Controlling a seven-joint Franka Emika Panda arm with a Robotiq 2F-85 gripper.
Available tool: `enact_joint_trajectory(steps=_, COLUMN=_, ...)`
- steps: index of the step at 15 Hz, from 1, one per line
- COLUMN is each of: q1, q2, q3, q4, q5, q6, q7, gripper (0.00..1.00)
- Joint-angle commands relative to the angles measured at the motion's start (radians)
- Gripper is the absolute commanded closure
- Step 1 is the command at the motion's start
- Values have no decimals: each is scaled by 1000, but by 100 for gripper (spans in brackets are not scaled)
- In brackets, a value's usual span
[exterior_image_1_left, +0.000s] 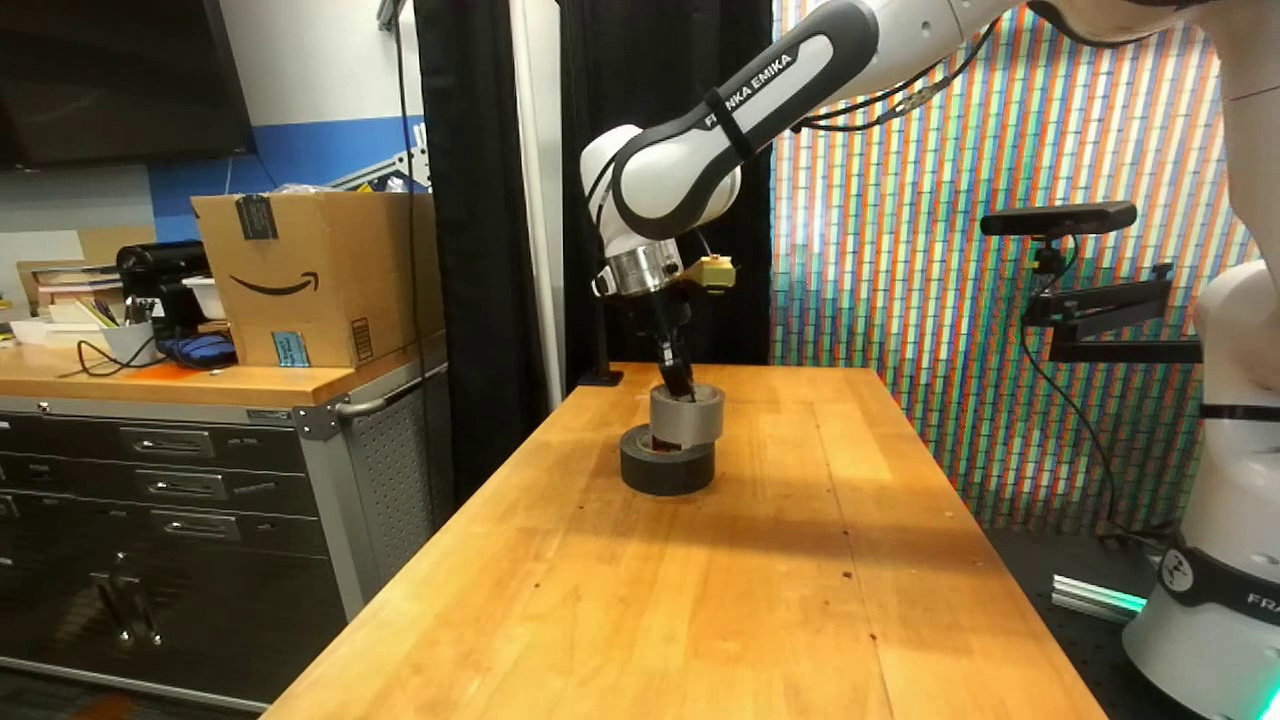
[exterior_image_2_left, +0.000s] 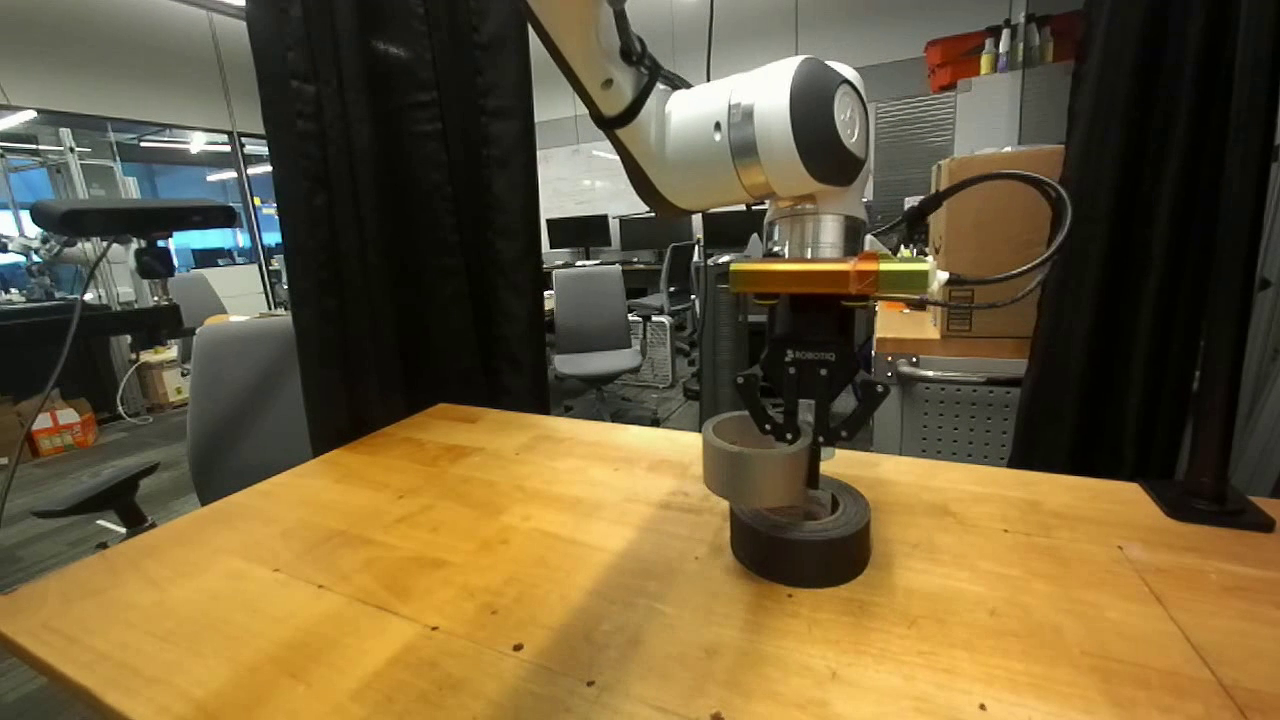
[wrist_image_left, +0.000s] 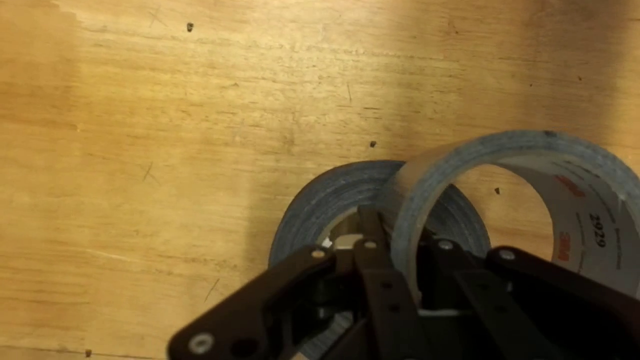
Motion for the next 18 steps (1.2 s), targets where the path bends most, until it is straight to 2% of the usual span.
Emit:
enact_joint_trajectory(steps=1, q1=-4, q2=67, q3=3, q4=122, q5=-10, q6=-68, q7=-14, gripper=92)
enact_joint_trajectory(steps=5, q1=-12, q2=118, q3=4, q4=218, q5=-5, q6=-101, q7=-13, gripper=92)
enact_joint_trajectory(steps=9, q1=-14, q2=145, q3=5, q4=265, q5=-5, q6=-117, q7=-10, gripper=92)
enact_joint_trajectory(steps=18, q1=-41, q2=137, q3=3, q4=242, q5=9, q6=-94, q7=-19, gripper=92)
